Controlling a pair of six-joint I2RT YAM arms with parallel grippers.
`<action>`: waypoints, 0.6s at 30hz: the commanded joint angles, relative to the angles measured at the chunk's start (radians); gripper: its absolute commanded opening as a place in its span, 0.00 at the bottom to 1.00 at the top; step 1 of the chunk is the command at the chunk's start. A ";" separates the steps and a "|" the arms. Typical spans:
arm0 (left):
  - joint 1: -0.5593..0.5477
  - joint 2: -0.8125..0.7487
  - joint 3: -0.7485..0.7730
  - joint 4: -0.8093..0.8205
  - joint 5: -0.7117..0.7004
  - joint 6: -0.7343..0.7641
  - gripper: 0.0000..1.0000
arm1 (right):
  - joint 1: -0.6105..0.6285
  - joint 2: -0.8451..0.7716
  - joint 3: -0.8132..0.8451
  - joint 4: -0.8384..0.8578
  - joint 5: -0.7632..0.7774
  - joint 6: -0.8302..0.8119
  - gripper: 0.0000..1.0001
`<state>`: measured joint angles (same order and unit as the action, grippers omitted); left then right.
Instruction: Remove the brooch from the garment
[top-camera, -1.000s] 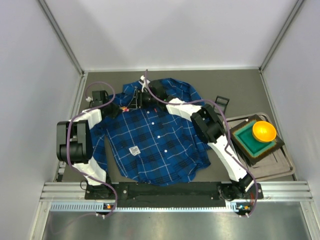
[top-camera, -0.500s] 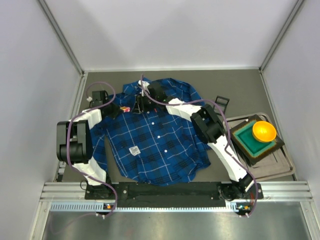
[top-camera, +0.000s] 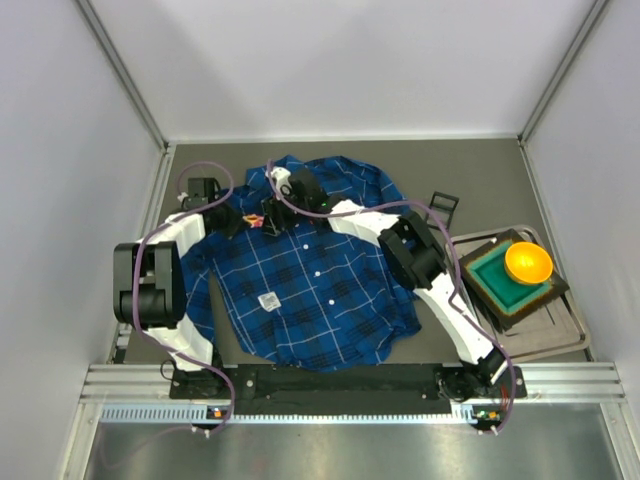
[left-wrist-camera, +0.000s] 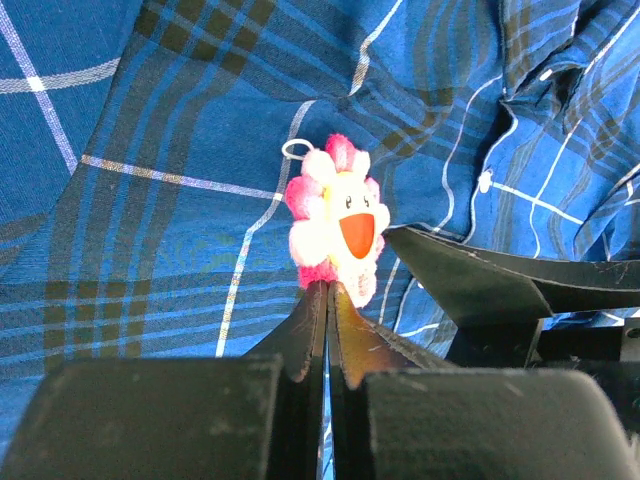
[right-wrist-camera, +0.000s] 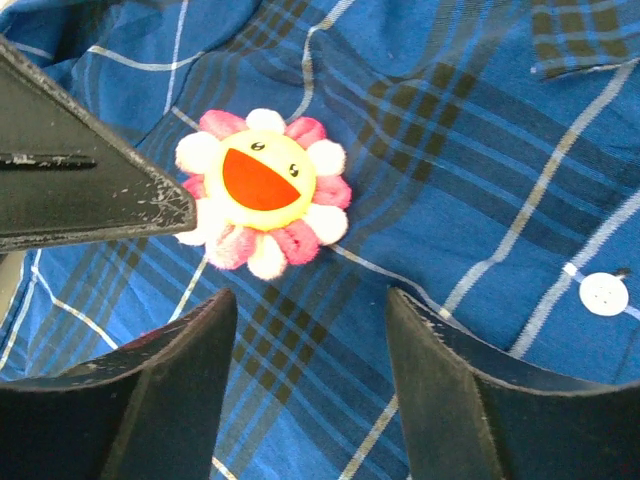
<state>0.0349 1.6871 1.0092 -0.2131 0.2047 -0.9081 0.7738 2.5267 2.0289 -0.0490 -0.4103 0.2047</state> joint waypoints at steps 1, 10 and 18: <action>-0.004 -0.035 0.071 -0.072 -0.021 0.026 0.00 | 0.022 -0.078 -0.002 0.038 0.010 -0.053 0.65; -0.004 0.005 0.109 -0.147 -0.010 0.043 0.00 | 0.050 -0.075 0.008 0.070 0.022 -0.080 0.71; -0.004 0.016 0.150 -0.206 -0.033 0.086 0.00 | 0.053 -0.042 0.042 0.118 -0.007 -0.042 0.62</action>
<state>0.0338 1.6958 1.1084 -0.3840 0.1867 -0.8608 0.8112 2.5237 2.0289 -0.0212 -0.3927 0.1566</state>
